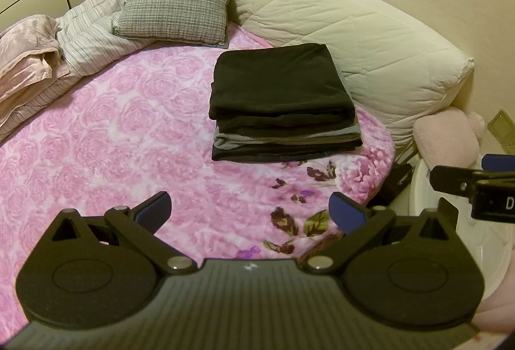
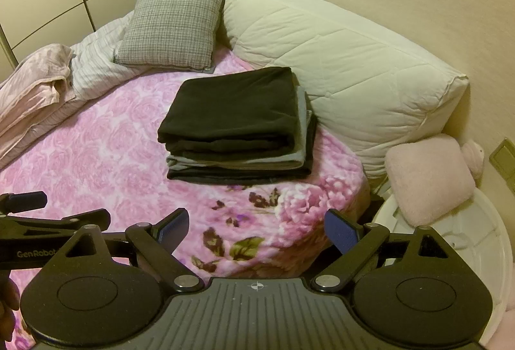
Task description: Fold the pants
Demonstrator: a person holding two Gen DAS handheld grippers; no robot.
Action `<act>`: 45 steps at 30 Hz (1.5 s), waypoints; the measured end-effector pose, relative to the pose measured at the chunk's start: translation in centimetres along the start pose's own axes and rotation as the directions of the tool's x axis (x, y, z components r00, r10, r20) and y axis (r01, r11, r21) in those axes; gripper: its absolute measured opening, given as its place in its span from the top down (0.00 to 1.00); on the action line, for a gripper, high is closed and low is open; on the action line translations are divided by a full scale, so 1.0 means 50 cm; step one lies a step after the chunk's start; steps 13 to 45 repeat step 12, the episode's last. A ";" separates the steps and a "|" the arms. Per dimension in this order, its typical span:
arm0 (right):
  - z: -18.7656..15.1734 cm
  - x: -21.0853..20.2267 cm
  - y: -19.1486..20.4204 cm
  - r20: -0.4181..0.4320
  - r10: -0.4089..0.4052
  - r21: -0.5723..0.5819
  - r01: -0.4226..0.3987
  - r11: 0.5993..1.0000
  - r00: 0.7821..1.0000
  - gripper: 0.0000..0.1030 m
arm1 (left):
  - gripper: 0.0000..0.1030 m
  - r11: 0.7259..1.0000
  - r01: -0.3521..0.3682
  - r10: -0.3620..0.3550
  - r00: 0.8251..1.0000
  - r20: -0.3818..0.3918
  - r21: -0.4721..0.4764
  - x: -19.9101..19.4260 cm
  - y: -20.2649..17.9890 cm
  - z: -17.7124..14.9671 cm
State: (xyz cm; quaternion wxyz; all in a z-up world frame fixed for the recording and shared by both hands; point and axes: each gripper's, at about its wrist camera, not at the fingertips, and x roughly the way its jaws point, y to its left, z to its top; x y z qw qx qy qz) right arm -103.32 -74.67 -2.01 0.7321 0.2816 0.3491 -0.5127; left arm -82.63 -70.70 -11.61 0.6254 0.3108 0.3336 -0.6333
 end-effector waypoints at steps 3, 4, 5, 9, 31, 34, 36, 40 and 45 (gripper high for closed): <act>0.001 0.001 -0.003 -0.001 0.003 -0.001 -0.003 1.000 1.000 0.14 | 0.01 1.000 -0.003 0.003 1.000 -0.001 0.001 0.002 -0.004 0.001; 0.003 0.003 -0.006 -0.002 0.006 -0.003 -0.006 1.000 1.000 0.14 | 0.01 1.000 -0.005 0.005 1.000 -0.001 0.002 0.002 -0.004 0.001; 0.004 0.004 -0.008 -0.004 0.008 -0.004 -0.008 1.000 1.000 0.14 | 0.01 1.000 -0.004 0.004 1.000 -0.001 0.003 0.002 -0.004 0.001; 0.013 0.014 -0.020 -0.010 0.021 -0.012 -0.021 1.000 1.000 0.14 | 0.01 1.000 -0.002 0.002 1.000 0.017 -0.013 0.004 -0.007 0.003; 0.021 0.024 -0.028 -0.017 0.031 -0.018 -0.032 0.999 0.999 0.14 | 0.01 1.000 -0.010 0.010 1.000 0.021 -0.021 0.006 -0.010 0.003; 0.021 0.024 -0.028 -0.017 0.031 -0.018 -0.032 0.999 0.999 0.14 | 0.01 1.000 -0.010 0.010 1.000 0.021 -0.021 0.006 -0.010 0.003; 0.021 0.024 -0.028 -0.017 0.031 -0.018 -0.032 0.999 0.999 0.14 | 0.01 1.000 -0.010 0.010 1.000 0.021 -0.021 0.006 -0.010 0.003; 0.021 0.024 -0.028 -0.017 0.031 -0.018 -0.032 0.999 0.999 0.14 | 0.01 1.000 -0.010 0.010 1.000 0.021 -0.021 0.006 -0.010 0.003; 0.021 0.024 -0.028 -0.017 0.031 -0.018 -0.032 0.999 0.999 0.14 | 0.01 1.000 -0.010 0.010 1.000 0.021 -0.021 0.006 -0.010 0.003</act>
